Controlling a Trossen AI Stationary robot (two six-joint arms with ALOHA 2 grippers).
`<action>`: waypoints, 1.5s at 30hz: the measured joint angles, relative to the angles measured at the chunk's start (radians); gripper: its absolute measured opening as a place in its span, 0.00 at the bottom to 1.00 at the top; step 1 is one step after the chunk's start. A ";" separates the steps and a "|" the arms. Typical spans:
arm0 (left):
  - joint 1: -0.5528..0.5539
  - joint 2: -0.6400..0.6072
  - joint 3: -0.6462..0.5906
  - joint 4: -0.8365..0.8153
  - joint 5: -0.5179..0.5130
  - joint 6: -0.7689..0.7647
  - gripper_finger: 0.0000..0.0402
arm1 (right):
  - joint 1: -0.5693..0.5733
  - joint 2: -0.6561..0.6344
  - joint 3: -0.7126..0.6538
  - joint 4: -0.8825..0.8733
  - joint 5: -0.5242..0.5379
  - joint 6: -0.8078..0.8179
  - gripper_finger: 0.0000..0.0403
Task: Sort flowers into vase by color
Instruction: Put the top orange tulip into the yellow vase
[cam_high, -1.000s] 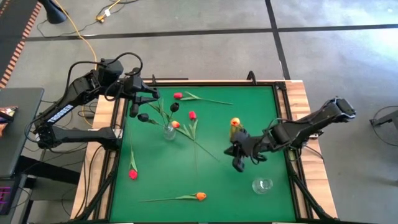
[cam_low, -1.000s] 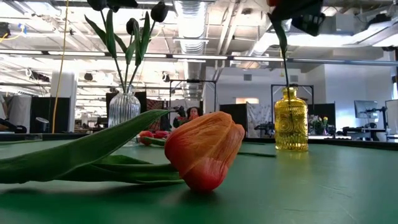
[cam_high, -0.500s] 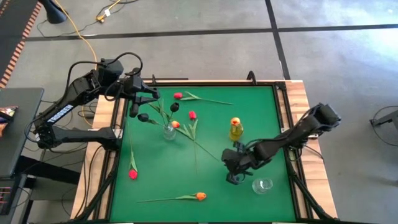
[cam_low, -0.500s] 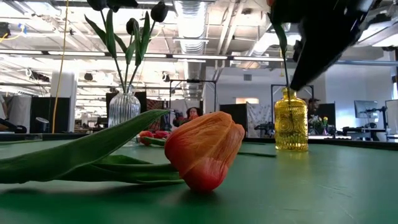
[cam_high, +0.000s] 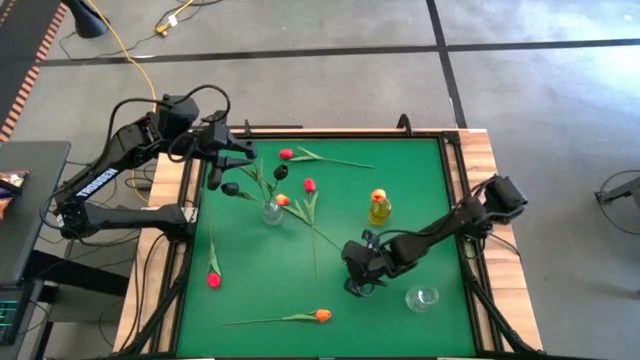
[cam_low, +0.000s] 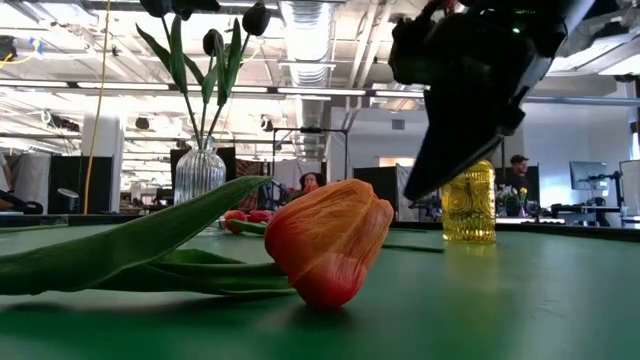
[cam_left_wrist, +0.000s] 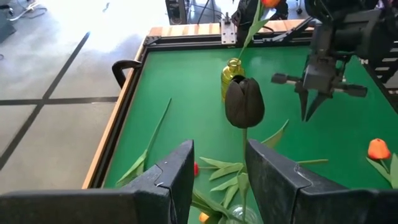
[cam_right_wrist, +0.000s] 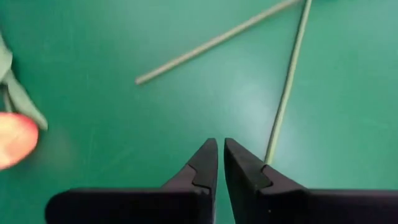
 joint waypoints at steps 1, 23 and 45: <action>0.000 0.000 0.000 -0.002 0.000 0.000 0.33 | 0.005 0.001 -0.002 0.012 0.030 0.000 0.14; 0.000 0.000 0.000 -0.005 0.007 -0.013 0.33 | -0.123 0.001 -0.198 0.447 0.198 -0.113 0.45; 0.000 0.000 0.000 -0.019 0.028 -0.014 0.33 | -0.172 0.237 -0.100 0.612 0.279 -0.193 0.44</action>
